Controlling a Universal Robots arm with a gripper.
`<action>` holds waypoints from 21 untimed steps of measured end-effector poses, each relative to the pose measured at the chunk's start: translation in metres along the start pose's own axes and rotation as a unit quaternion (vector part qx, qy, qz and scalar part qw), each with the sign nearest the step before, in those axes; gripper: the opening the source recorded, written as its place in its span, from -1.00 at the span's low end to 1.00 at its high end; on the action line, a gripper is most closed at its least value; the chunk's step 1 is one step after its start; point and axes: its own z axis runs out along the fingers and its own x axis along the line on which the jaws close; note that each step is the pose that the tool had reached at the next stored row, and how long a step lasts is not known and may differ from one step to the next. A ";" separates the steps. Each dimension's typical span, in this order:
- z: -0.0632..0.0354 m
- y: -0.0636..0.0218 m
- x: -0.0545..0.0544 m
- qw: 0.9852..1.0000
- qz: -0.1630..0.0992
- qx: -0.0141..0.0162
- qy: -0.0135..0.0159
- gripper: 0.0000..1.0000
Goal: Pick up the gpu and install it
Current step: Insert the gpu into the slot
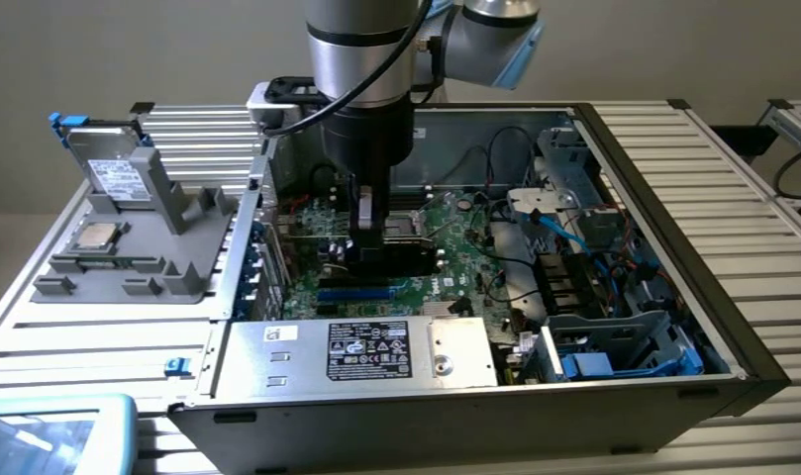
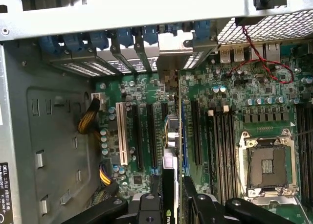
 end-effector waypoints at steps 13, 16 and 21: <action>0.0134 0.0047 0.000 1.000 0.000 -0.001 0.000 -0.44; 0.0169 0.0078 0.000 1.000 0.000 -0.001 0.000 -0.44; 0.0177 0.0089 -0.001 1.000 0.000 -0.002 0.000 -0.44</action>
